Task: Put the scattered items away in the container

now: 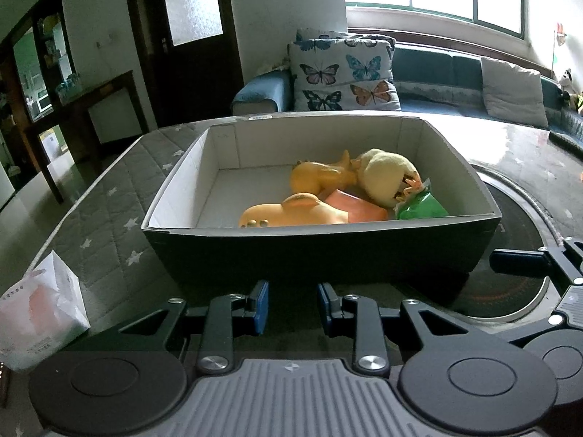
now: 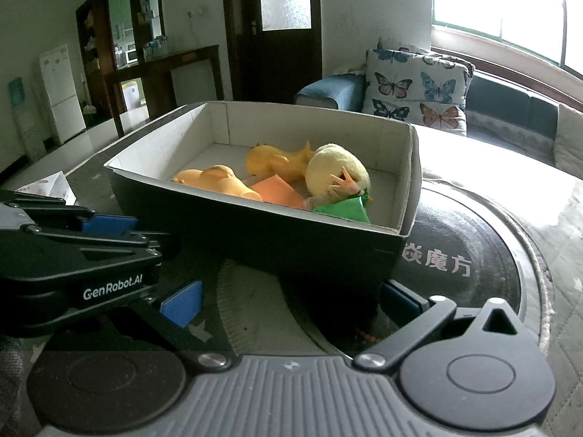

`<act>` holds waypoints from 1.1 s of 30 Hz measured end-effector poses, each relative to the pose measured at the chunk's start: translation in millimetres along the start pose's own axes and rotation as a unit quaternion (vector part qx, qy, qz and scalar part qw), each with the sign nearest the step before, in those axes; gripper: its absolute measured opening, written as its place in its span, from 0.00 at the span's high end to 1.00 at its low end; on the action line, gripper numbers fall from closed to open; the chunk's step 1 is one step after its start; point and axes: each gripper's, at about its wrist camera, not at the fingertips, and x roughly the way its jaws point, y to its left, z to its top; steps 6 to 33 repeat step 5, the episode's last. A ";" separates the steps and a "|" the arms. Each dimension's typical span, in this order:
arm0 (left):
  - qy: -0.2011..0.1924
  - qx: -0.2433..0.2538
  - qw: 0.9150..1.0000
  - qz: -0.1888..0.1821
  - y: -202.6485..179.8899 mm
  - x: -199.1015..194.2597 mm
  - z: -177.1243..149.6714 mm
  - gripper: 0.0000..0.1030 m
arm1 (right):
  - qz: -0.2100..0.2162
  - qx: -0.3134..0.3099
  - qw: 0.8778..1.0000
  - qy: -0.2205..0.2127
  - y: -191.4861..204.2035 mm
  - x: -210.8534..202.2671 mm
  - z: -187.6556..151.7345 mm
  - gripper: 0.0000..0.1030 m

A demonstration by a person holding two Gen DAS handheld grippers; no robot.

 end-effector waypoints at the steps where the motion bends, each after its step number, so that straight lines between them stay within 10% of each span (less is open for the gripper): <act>1: 0.001 -0.001 1.000 -0.001 0.4 1.0 0.3 0.70 | 0.000 0.000 1.000 0.001 -0.2 0.7 0.2 0.00; 33: 0.000 -0.003 1.000 0.000 1.3 3.6 1.5 0.70 | 0.000 0.000 1.000 0.001 -0.6 2.5 1.4 0.00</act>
